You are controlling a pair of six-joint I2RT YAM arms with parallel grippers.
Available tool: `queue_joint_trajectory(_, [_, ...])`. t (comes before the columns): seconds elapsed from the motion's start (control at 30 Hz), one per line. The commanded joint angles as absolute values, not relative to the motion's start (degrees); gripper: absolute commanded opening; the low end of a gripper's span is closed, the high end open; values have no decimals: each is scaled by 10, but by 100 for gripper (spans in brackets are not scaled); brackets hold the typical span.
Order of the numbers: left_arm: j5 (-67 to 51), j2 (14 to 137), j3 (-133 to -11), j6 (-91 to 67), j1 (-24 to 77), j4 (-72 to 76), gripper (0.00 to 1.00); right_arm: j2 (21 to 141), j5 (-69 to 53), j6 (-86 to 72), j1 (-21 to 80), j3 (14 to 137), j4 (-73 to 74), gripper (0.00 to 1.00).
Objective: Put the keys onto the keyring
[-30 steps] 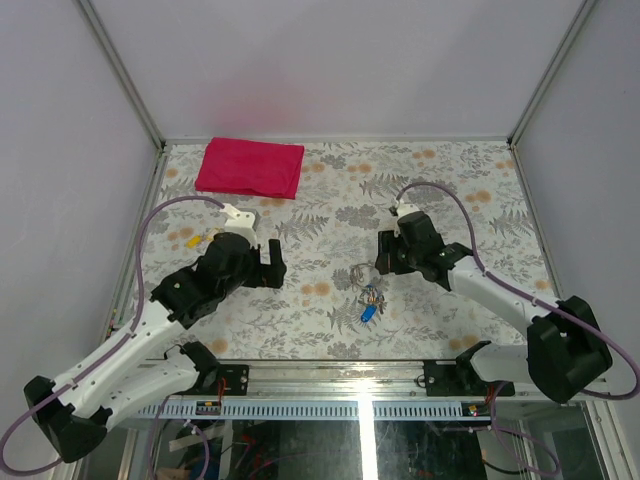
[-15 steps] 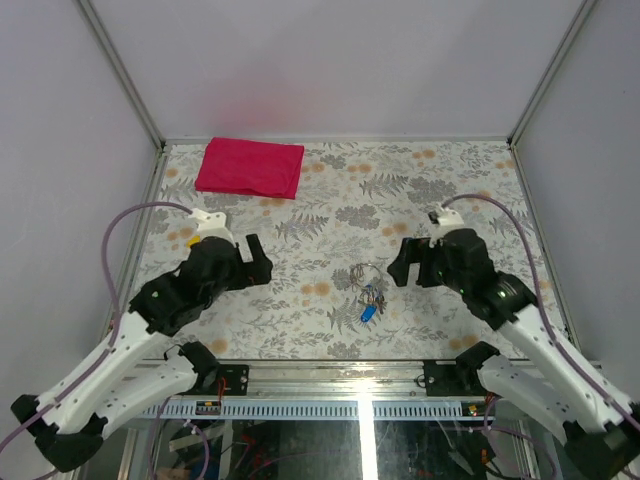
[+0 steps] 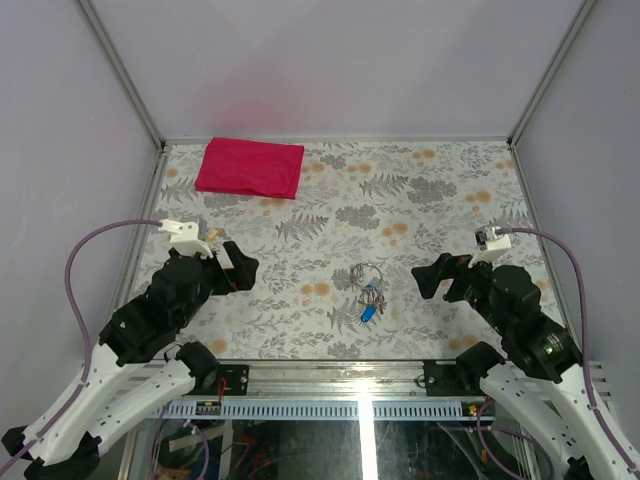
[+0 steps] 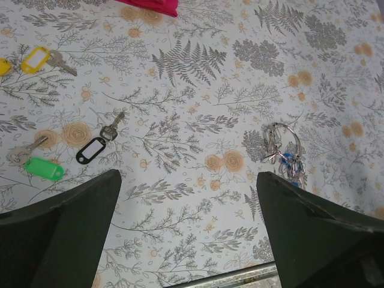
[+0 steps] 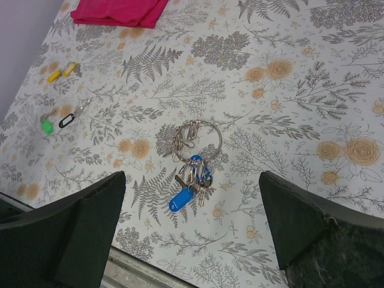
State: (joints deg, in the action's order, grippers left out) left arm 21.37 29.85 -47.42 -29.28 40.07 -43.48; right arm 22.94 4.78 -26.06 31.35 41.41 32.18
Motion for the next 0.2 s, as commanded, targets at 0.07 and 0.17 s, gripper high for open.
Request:
queue_joint_trajectory(0.07, [250,291,-464,-289,398,-402,100,227,76,-258,313,411,316,99])
queue_joint_trajectory(0.17, [250,283,-461,-290,398,-399,100,233,83,-258,313,410,316,99])
